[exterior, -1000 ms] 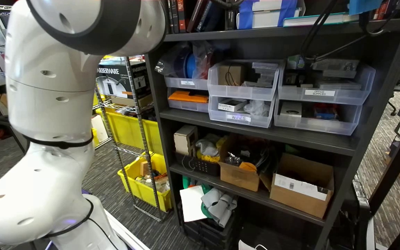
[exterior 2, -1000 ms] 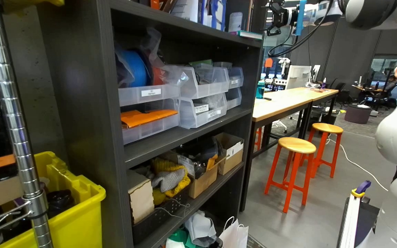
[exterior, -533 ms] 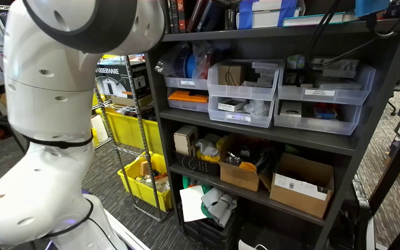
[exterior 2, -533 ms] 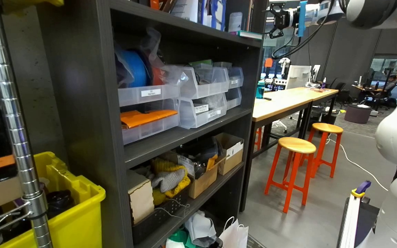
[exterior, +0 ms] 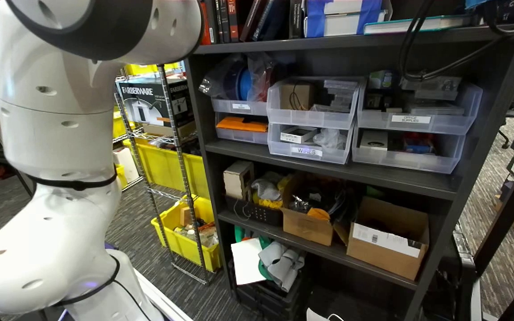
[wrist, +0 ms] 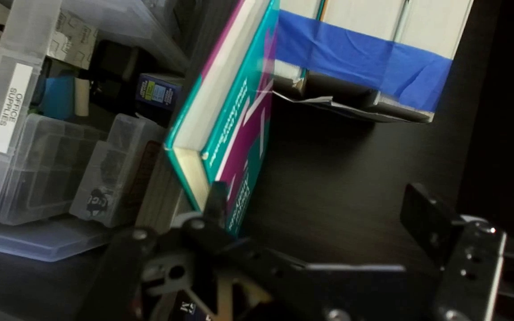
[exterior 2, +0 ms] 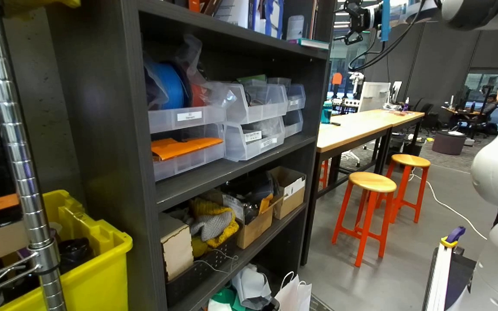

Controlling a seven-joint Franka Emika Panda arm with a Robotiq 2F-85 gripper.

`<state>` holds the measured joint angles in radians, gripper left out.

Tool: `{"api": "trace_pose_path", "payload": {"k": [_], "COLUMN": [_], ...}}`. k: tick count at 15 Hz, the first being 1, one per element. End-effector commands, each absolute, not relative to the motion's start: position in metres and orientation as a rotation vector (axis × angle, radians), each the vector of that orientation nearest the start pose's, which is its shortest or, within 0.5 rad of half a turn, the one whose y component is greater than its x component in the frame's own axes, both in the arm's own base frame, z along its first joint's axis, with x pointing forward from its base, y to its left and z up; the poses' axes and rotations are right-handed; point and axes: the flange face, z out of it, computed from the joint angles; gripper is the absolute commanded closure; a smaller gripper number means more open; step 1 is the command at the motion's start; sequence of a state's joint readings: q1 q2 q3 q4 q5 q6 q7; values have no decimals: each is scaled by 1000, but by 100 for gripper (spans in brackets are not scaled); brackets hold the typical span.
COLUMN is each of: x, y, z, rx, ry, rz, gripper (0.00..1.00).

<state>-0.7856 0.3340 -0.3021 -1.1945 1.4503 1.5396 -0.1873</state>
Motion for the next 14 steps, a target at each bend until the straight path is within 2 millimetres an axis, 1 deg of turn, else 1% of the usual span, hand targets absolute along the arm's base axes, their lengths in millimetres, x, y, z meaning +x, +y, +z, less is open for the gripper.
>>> {"api": "trace_pose_path", "payload": {"k": [1,3,5,7,8,12,14], "x": [422,421,426,425,420,413,419], "y": [-491,-494,-493,-497,-502,-513,-510], "z": [693,689,679,673,676,683,678], "rx": [-1747,-1746,-1746,-1738,-1732,-1722,-1723], "ry": [767,779,792,801,799,798,796], "rz": [-923,-922,-915,-905,-904,-917,-925], "gripper": [0,0,0,0,0,0,0]}}
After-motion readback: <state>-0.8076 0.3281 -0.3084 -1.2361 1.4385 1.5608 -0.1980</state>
